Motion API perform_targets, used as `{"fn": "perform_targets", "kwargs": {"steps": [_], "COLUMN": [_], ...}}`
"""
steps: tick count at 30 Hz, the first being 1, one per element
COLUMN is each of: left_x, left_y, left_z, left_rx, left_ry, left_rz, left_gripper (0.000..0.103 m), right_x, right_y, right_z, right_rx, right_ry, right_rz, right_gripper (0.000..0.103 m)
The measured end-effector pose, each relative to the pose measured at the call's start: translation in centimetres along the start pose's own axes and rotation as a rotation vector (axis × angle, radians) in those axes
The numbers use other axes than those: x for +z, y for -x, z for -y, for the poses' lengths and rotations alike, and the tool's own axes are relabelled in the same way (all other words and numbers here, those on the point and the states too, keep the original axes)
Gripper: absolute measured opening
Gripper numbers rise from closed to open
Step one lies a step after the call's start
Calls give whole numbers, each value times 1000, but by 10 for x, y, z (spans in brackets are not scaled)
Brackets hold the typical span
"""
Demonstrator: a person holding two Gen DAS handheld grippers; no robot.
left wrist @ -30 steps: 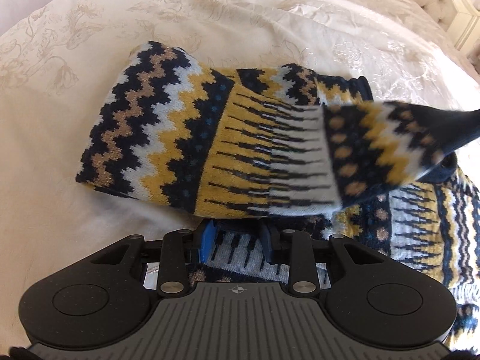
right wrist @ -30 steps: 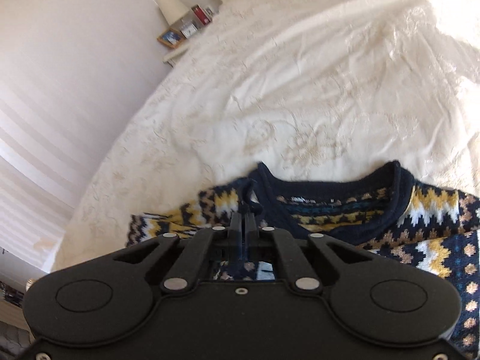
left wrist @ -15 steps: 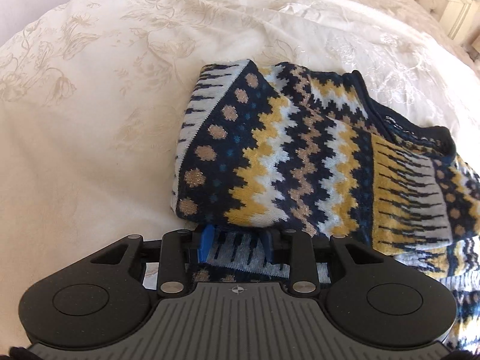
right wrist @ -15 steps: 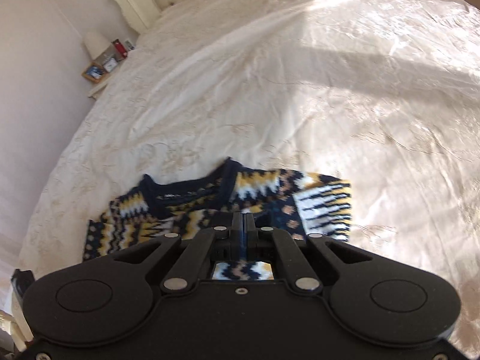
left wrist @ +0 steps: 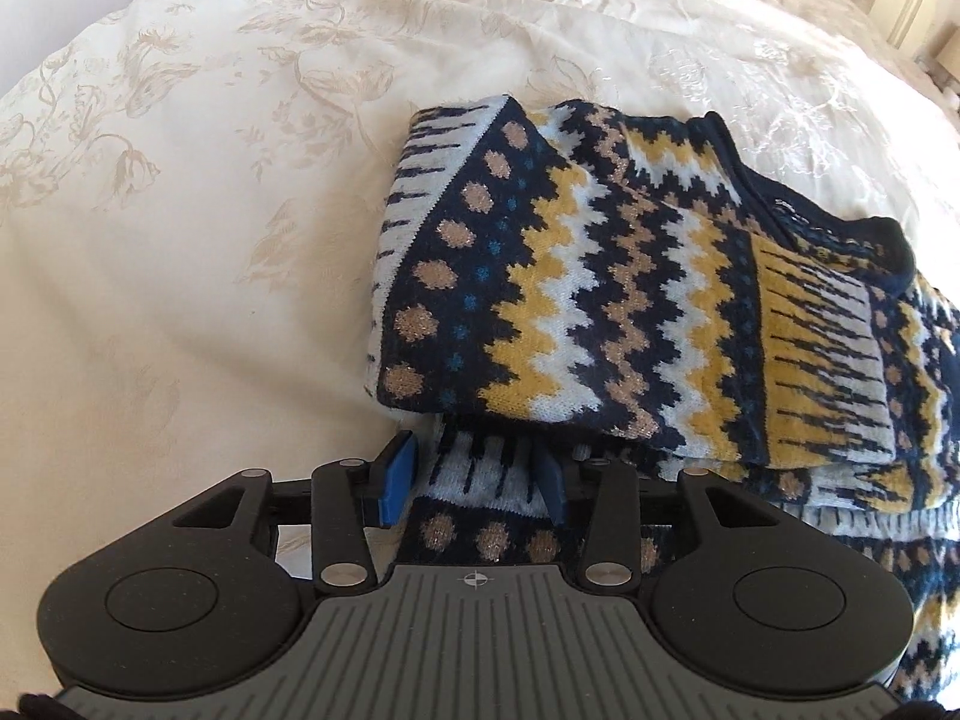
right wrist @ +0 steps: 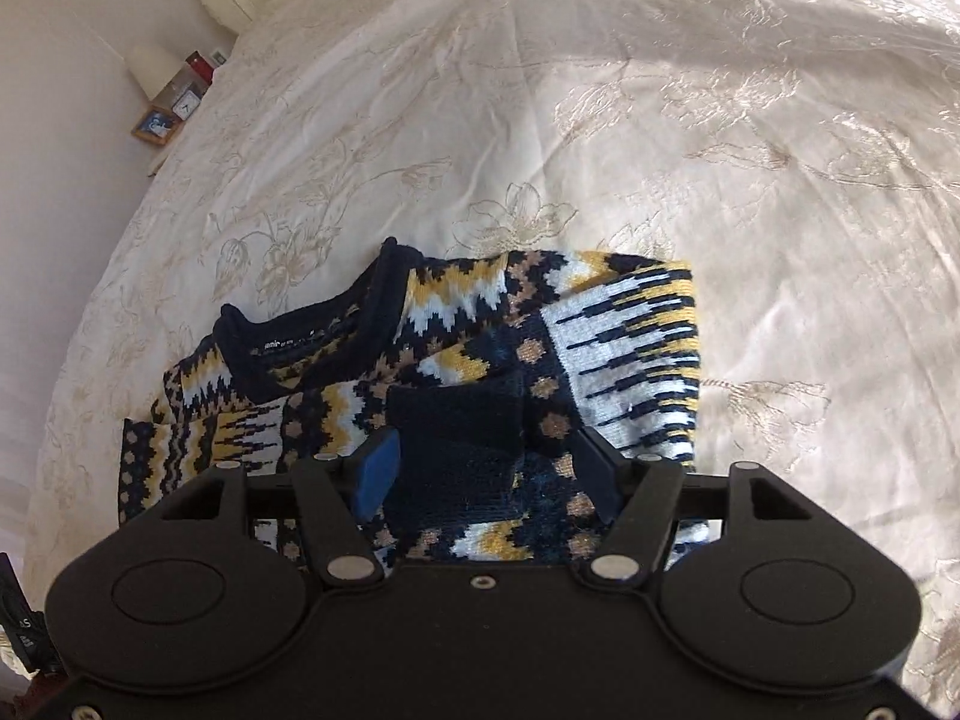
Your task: Fold small clothes
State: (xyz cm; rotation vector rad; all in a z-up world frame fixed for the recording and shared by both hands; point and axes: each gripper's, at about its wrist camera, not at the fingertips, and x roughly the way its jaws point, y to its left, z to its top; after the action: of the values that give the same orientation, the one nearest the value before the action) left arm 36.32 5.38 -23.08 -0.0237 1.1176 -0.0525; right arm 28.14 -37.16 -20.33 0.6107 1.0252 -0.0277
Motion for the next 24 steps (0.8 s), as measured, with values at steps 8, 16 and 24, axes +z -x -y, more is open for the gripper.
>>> {"fn": "perform_targets", "kwargs": {"steps": [8, 16, 24], "left_x": [0, 1, 7], "left_y": [-3, 0, 34], "left_z": [1, 2, 10], "left_rx": [2, 2, 10], "left_ry": [8, -6, -104], "left_rz": [-2, -5, 10], "left_gripper": [42, 42, 41], "right_x": [4, 6, -4], "right_y": [5, 58, 19], "right_z": [-25, -13, 7], "right_rx": [44, -70, -212], "right_ry": [62, 55, 20], "right_rz": [8, 123, 40], "right_gripper": [14, 13, 38]}}
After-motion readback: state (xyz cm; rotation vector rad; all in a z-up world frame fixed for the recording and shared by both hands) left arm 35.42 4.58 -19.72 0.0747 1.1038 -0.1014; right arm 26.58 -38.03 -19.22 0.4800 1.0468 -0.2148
